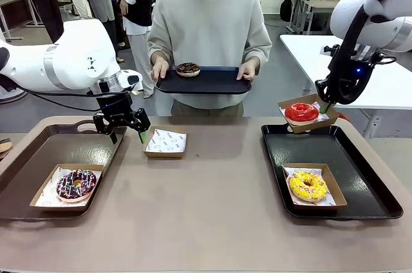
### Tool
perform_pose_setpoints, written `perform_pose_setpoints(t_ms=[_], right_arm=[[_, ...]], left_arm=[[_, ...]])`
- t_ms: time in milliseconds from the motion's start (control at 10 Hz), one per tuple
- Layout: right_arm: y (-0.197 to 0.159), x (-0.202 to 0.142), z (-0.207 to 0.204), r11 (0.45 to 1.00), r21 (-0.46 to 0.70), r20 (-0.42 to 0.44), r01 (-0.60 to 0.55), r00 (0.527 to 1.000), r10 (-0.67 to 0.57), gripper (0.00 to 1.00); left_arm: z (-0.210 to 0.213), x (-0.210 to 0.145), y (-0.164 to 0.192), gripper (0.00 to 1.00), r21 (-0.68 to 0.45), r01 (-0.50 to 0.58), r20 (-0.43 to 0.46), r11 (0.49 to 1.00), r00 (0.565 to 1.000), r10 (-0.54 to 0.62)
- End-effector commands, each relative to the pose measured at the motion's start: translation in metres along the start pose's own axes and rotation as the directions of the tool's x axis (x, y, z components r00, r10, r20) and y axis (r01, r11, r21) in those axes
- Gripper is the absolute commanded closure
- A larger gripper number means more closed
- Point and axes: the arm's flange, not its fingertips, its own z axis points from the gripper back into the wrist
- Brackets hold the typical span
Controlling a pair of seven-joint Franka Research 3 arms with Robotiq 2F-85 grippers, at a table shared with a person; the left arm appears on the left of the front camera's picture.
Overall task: Individually package the donuts and arrange them on the tray.
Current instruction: Place the picked Paper togo box on the Handle tray while simultaneously picking up another Paper togo box from the table with the other hand.
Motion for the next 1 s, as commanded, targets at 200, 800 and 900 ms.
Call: perform_pose_setpoints(t_ms=[200,800,900], right_arm=[[0.0003,-0.0006,0.0007,1.000,0.001,0.002,0.000,1.000,0.000,0.98],[0.0000,0.0000,0.0000,1.000,0.000,0.000,0.000,1.000,0.000,0.98],[0.0007,-0.0010,-0.0036,1.000,-0.027,-0.004,0.009,1.000,-0.009,0.98]], left_arm=[[0.0012,0.0007,0.0066,0.00,0.002,-0.002,-0.002,1.000,1.000,0.002],[0.0006,0.0009,0.0044,0.00,0.000,-0.008,0.001,1.000,1.000,0.008],[0.0094,0.0079,0.0018,0.00,0.026,-0.041,-0.010,0.999,0.999,0.042]])
